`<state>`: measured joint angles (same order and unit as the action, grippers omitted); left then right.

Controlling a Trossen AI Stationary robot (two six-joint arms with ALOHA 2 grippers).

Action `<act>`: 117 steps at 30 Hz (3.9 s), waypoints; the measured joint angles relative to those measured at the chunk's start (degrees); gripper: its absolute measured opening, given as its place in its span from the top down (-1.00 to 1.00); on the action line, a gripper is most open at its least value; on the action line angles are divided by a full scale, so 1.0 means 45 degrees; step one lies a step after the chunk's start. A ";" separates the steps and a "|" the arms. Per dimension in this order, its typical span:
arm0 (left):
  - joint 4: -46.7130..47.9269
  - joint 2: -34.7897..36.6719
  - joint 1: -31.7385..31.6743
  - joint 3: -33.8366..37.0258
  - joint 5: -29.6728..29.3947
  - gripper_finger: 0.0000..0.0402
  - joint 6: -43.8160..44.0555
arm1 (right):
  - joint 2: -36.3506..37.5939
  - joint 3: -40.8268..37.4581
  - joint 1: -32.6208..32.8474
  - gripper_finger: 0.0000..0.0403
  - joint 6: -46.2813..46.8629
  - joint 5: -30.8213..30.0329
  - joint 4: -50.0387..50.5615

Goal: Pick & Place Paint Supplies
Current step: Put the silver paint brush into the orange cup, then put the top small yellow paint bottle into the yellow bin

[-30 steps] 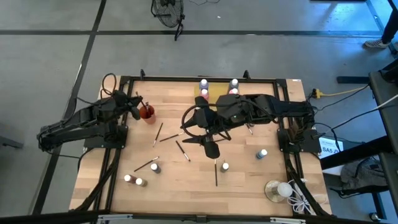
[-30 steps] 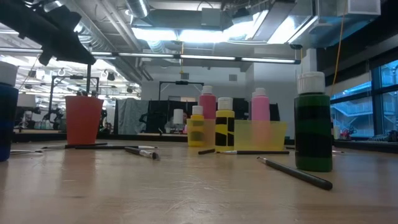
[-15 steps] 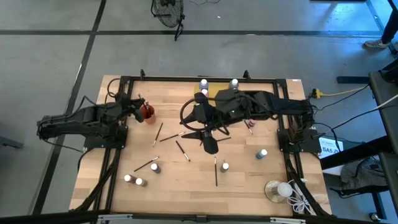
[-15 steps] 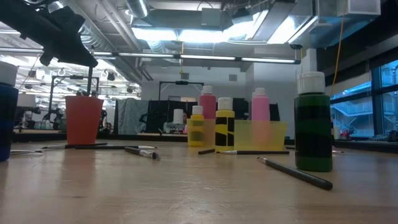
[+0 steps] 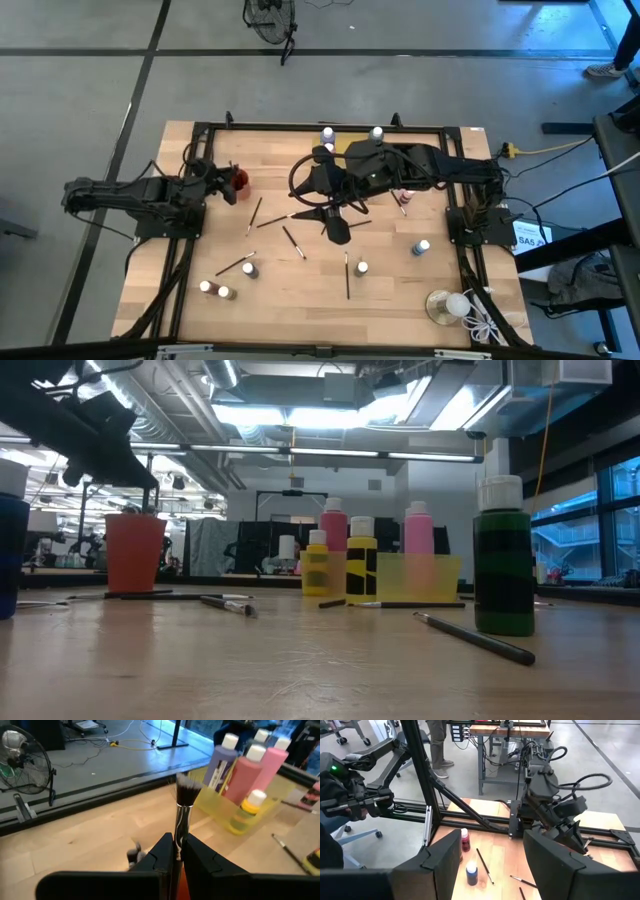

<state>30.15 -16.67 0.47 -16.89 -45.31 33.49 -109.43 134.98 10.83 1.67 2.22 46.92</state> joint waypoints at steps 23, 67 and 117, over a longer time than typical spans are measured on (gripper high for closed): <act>0.0010 0.0005 0.0077 0.0623 0.1310 0.46 -0.0487 | -0.0005 0.0000 -0.0004 -0.07 0.0000 0.0563 0.0112; 0.0296 0.0005 0.0072 -0.2457 0.3969 -0.12 -0.3191 | -0.0036 -0.1216 -0.0301 -0.14 0.5455 -0.1821 0.8361; 0.1642 0.0005 0.0077 -0.2452 0.5015 -0.12 -0.3109 | -0.1169 -0.7087 -0.2384 -0.40 0.9253 -0.0476 0.4914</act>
<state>37.54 -16.64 0.82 -27.92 -22.74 19.50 -114.69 103.09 0.10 43.31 0.08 69.03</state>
